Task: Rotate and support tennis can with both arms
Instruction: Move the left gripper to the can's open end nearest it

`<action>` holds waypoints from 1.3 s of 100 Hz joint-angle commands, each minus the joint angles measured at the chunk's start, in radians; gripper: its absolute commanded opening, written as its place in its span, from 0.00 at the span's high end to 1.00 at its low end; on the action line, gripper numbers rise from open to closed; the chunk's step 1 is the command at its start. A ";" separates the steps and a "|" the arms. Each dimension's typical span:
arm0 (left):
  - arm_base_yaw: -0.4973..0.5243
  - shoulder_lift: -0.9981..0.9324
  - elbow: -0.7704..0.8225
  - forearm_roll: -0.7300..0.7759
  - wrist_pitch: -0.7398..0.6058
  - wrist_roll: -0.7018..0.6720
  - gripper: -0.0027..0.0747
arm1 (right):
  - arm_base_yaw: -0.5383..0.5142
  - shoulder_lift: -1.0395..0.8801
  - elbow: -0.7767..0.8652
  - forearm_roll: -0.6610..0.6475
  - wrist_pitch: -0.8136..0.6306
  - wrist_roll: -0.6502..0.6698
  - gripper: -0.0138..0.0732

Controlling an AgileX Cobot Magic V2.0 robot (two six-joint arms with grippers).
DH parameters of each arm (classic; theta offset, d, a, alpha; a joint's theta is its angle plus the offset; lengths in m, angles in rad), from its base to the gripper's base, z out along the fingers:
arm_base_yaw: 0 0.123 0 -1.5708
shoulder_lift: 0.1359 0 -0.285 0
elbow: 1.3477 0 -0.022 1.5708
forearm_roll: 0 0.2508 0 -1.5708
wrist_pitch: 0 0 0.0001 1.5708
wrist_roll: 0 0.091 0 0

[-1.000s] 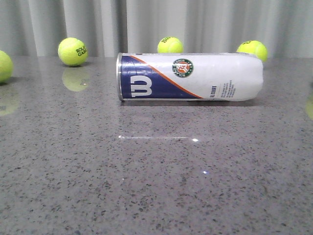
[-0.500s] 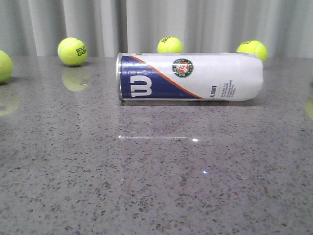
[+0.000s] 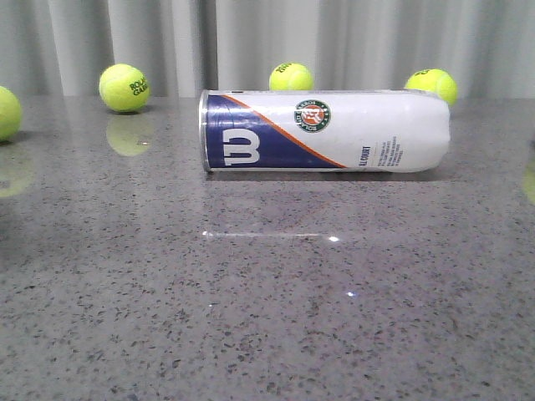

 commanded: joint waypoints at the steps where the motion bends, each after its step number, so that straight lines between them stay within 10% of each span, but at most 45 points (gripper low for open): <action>1: 0.002 0.039 -0.037 -0.176 -0.062 0.109 0.14 | -0.008 0.003 -0.026 -0.015 -0.079 0.001 0.92; 67: 0.002 0.553 -0.037 -1.031 0.058 0.805 0.14 | -0.008 0.003 -0.026 -0.015 -0.079 0.001 0.92; 130: -0.141 0.765 -0.189 -1.137 0.093 0.859 0.14 | -0.008 0.003 -0.026 -0.015 -0.079 0.001 0.92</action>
